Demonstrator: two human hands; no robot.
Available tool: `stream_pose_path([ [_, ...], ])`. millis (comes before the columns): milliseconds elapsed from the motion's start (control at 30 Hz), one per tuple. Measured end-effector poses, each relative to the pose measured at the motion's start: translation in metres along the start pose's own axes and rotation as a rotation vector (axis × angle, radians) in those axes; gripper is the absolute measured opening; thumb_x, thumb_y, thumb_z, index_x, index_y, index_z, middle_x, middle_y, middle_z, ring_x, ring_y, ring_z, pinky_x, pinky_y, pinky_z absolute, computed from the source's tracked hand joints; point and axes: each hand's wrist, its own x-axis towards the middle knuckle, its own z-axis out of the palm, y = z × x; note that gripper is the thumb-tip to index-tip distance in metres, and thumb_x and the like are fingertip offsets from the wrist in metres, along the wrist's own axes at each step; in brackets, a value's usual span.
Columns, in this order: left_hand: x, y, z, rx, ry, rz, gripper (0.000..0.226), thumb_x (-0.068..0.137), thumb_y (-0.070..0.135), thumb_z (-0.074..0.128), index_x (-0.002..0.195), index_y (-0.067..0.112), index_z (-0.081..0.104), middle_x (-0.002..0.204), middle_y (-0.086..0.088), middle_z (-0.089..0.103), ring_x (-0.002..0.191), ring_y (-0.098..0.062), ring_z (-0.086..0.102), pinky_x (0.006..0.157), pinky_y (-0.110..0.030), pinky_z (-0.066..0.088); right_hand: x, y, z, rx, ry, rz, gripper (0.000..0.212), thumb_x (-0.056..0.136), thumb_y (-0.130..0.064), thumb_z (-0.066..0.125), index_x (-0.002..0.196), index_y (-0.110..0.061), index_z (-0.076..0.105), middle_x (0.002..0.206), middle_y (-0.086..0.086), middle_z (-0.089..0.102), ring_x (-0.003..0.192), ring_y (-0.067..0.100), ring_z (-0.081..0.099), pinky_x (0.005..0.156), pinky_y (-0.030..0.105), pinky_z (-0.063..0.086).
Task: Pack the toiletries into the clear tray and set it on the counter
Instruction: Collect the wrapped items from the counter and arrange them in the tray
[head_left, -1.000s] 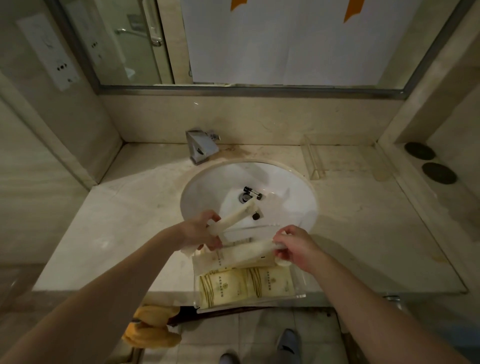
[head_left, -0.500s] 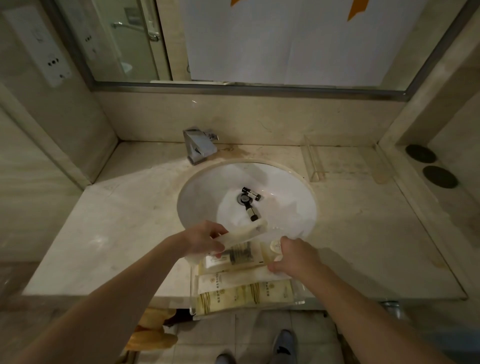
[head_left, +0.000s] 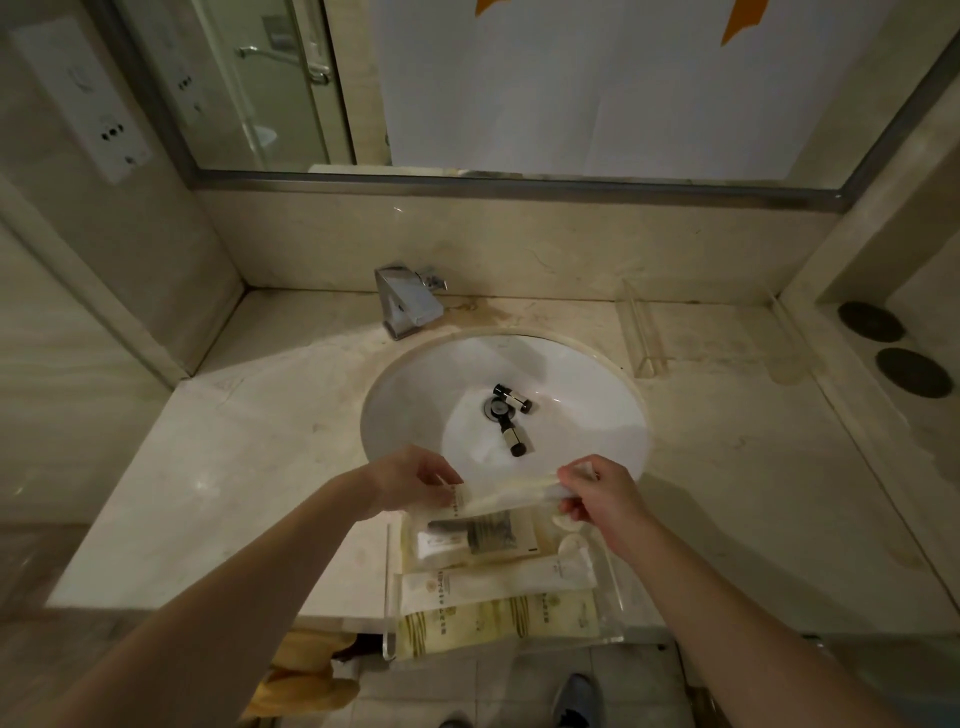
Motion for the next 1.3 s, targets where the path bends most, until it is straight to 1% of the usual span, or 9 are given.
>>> stream_pose_path([
  [233,0.004,-0.01,0.008,0.443,0.283,-0.029,0.02,0.076,0.01,0.068,0.078,0.021,0.052,0.089,0.001,0.056,0.076,-0.013,0.052,0.06,-0.016,0.04,0.009,0.005,0.012,-0.344,0.081,-0.029,0.021,0.08,-0.022,0.073,0.088,-0.009,0.058,0.086,0.012,0.066,0.053,0.022,0.067,0.051,0.029,0.057],
  [333,-0.001,-0.011,0.018,0.657,0.368,0.022,0.012,0.081,0.017,0.061,0.076,0.019,0.051,0.09,-0.001,0.053,0.076,-0.018,0.054,0.062,-0.023,0.045,0.006,0.006,0.018,-0.615,0.145,-0.127,0.032,0.081,-0.035,0.07,0.094,-0.009,0.056,0.085,0.007,0.062,0.066,0.024,0.065,0.061,0.037,0.058],
  [433,-0.006,-0.011,0.024,0.776,0.454,0.105,0.009,0.088,0.026,0.053,0.09,0.018,0.055,0.096,-0.002,0.053,0.088,-0.022,0.055,0.072,-0.033,0.052,0.006,0.003,0.021,-0.904,0.204,-0.21,0.043,0.083,-0.047,0.064,0.101,-0.009,0.052,0.092,0.009,0.065,0.082,0.028,0.063,0.068,0.037,0.053],
  [633,-0.002,-0.011,0.04,0.812,0.24,0.197,0.017,0.095,0.037,0.041,0.09,0.021,0.046,0.09,0.001,0.055,0.075,-0.018,0.052,0.064,-0.029,0.039,0.002,0.008,0.025,-1.149,0.318,-0.337,0.054,0.08,-0.058,0.06,0.108,-0.015,0.045,0.102,0.006,0.053,0.087,0.024,0.059,0.058,0.029,0.039],
  [800,0.003,-0.017,0.046,0.865,0.245,0.186,0.022,0.098,0.033,0.036,0.106,0.017,0.048,0.103,-0.005,0.059,0.089,-0.026,0.059,0.069,-0.035,0.043,0.003,0.018,0.033,-1.111,0.208,-0.514,0.022,0.091,-0.035,0.052,0.097,-0.015,0.052,0.086,0.005,0.059,0.071,0.021,0.054,0.054,0.029,0.038],
  [933,0.005,-0.017,0.048,0.881,0.224,0.178,0.02,0.098,0.03,0.036,0.107,0.016,0.047,0.104,-0.007,0.059,0.091,-0.028,0.06,0.071,-0.038,0.046,0.002,0.027,0.036,-1.113,0.246,-0.574,0.016,0.082,-0.027,0.065,0.082,-0.013,0.056,0.068,0.005,0.058,0.055,0.022,0.05,0.045,0.025,0.029],
  [1133,0.002,-0.012,0.04,0.765,0.19,0.141,0.019,0.096,0.035,0.039,0.087,0.02,0.048,0.088,0.0,0.057,0.075,-0.019,0.054,0.064,-0.03,0.04,0.003,0.024,0.032,-1.039,0.265,-0.55,0.02,0.088,-0.033,0.057,0.082,-0.015,0.053,0.073,0.002,0.057,0.059,0.018,0.046,0.046,0.024,0.027],
  [1233,0.007,-0.001,0.027,0.622,0.288,0.105,0.024,0.095,0.037,0.043,0.079,0.02,0.049,0.078,0.001,0.057,0.07,-0.018,0.054,0.061,-0.029,0.039,0.011,0.012,0.028,-0.898,0.32,-0.517,0.02,0.087,-0.03,0.058,0.078,-0.015,0.048,0.07,-0.001,0.053,0.058,0.021,0.048,0.045,0.022,0.021],
  [1300,0.018,0.006,0.019,0.543,0.354,0.074,0.023,0.094,0.034,0.046,0.077,0.019,0.049,0.076,0.001,0.057,0.07,-0.019,0.054,0.061,-0.028,0.038,0.021,0.001,0.025,-0.825,0.322,-0.473,0.018,0.088,-0.029,0.057,0.079,-0.015,0.05,0.074,-0.001,0.056,0.062,0.022,0.053,0.047,0.024,0.029],
])
